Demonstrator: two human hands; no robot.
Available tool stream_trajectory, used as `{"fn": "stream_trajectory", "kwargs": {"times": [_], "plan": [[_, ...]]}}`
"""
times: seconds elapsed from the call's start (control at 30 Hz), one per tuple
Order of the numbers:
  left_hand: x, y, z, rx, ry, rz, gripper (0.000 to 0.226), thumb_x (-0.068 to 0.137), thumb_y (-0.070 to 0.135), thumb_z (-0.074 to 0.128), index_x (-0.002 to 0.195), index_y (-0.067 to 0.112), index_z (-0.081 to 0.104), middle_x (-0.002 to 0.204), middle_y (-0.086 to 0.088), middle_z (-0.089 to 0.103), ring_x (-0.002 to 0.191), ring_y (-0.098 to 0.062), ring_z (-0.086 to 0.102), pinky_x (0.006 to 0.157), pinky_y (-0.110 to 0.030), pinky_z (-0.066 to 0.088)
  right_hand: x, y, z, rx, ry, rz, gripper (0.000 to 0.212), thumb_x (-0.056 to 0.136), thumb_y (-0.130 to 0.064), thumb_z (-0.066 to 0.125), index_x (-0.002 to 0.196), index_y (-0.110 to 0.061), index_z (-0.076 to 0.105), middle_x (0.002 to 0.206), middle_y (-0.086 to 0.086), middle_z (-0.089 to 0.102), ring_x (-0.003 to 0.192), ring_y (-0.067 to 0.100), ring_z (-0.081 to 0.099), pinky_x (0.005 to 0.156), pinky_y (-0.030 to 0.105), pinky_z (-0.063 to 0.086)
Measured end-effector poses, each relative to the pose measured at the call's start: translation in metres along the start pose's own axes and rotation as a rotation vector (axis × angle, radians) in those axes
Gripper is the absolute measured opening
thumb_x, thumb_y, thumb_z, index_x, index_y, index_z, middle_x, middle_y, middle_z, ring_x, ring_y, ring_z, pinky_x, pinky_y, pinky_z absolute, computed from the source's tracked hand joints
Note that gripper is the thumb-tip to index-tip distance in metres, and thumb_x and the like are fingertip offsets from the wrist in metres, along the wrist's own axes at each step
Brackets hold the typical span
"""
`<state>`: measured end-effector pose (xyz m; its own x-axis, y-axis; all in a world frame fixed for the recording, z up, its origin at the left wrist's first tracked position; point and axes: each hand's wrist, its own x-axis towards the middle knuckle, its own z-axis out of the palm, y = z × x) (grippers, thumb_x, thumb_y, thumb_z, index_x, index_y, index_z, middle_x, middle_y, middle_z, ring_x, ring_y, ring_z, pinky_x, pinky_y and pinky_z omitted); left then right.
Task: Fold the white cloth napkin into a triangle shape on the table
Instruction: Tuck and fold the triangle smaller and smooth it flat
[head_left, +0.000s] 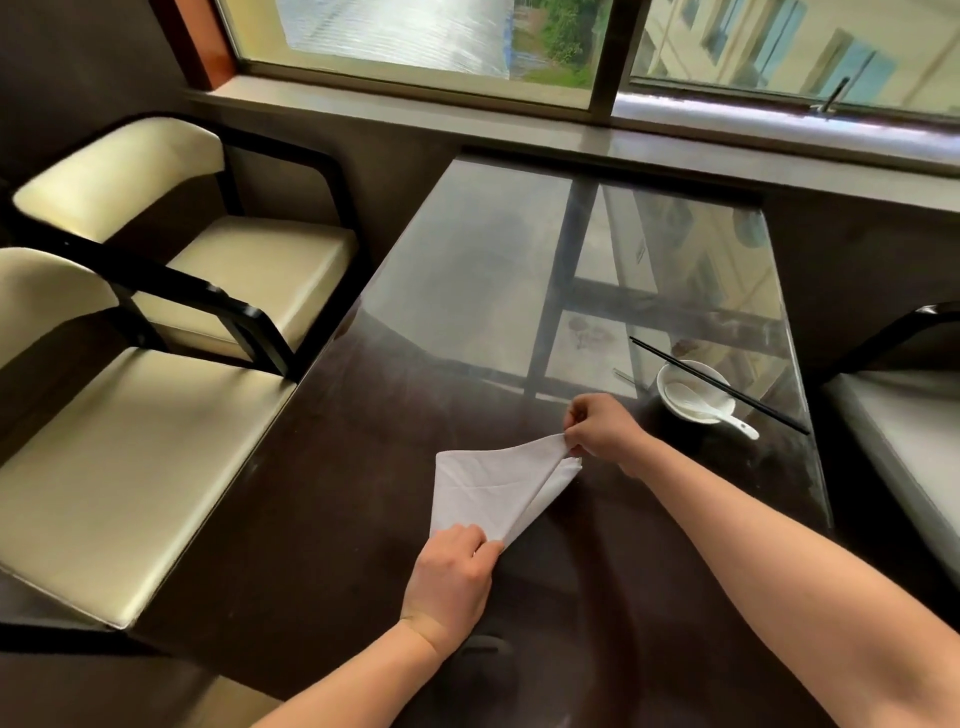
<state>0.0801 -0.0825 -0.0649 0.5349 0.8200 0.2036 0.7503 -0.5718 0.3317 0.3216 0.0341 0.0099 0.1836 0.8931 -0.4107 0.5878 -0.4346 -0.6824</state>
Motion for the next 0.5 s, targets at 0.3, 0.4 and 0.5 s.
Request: {"fn": "stream_trajectory", "kwargs": {"times": [0.3,0.4,0.5], "plan": [[0.004,-0.006,0.003,0.08,-0.106,0.0,0.029,0.059,0.005,0.08,0.083,0.02,0.072,0.069,0.002,0.059,0.061,-0.02,0.054,0.054,-0.031,0.048,0.006,0.034,0.007,-0.113,0.004,0.02,0.02,0.069,0.002,0.06,0.069,-0.017,0.065,0.07,0.001,0.068,0.065,0.02,0.065,0.064,0.033,0.056],[0.003,-0.016,0.0,0.101,-0.108,0.006,0.025,0.062,0.005,0.082,0.08,0.019,0.073,0.067,0.001,0.058,0.058,-0.02,0.053,0.052,-0.031,0.045,0.004,0.046,0.001,-0.222,0.016,-0.041,0.031,0.071,0.0,0.061,0.093,-0.019,0.072,0.094,-0.006,0.07,0.089,0.015,0.065,0.084,0.029,0.054],[0.003,-0.022,-0.004,0.104,-0.115,-0.003,0.023,0.062,0.006,0.082,0.077,0.021,0.072,0.068,0.002,0.058,0.058,-0.019,0.052,0.051,-0.03,0.043,-0.002,0.058,0.004,-0.293,-0.06,-0.079,0.047,0.074,0.001,0.062,0.118,-0.016,0.069,0.109,-0.003,0.067,0.095,0.014,0.064,0.092,0.025,0.049]]}}
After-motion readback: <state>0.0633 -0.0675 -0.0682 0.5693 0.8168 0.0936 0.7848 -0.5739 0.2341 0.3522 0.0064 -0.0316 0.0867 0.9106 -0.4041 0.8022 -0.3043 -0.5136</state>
